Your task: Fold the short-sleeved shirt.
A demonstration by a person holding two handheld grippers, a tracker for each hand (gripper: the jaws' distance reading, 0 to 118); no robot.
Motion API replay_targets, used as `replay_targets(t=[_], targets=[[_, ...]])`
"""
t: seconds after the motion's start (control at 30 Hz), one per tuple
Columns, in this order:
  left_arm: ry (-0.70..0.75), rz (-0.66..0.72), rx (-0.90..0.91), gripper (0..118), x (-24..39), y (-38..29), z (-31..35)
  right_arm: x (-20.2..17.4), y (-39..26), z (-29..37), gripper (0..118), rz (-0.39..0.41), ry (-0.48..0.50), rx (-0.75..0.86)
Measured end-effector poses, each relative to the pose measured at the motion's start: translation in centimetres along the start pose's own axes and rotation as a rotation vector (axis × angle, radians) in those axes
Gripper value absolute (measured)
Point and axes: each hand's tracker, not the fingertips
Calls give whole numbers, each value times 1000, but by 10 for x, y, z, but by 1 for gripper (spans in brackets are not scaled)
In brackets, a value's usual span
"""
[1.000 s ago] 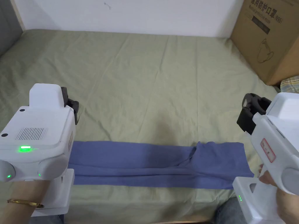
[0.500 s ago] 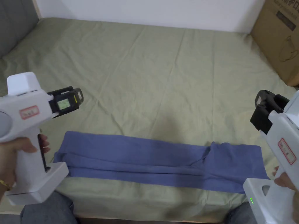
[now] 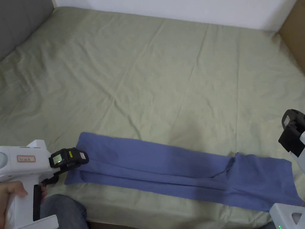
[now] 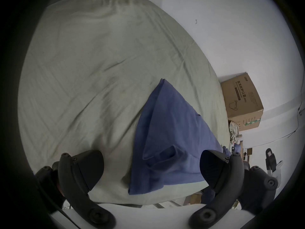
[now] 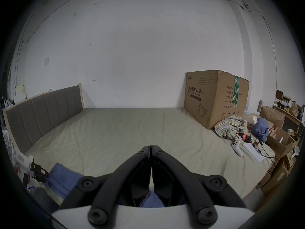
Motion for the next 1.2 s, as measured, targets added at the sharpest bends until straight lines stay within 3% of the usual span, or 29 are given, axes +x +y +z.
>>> replay_targets(t=[0.2, 0.4, 0.5, 0.57, 0.6, 0.63, 0.73, 0.93, 1.13, 1.2], targets=[[7, -29, 28, 118, 5, 8, -4, -10, 3, -9, 0, 6, 10, -19], [-38, 17, 2, 88, 9, 5, -1, -13, -1, -16, 0, 12, 22, -39], [-52, 65, 17, 84, 5, 4, -1, -15, -2, -17, 0, 15, 31, -48], [-32, 61, 27, 65, 6, 5, -3, -13, -4, -16, 0, 17, 30, -50], [4, 58, 25, 39, 6, 5, -4, -13, -5, -16, 0, 18, 29, -50], [69, 39, 12, 27, 8, 7, -5, -12, -5, -15, 0, 20, 26, -51], [144, -25, -2, 11, 21, 8, -9, -6, -6, -14, 0, 9, 16, -55], [297, -201, 10, 9, 68, 7, -6, 3, -7, -8, 0, 4, 6, -57], [283, -381, 148, 9, 129, -4, 33, 9, -2, 3, 0, 3, 10, -22], [217, -456, 196, 9, 156, -16, 46, 12, -3, 7, 0, 4, 8, -14]])
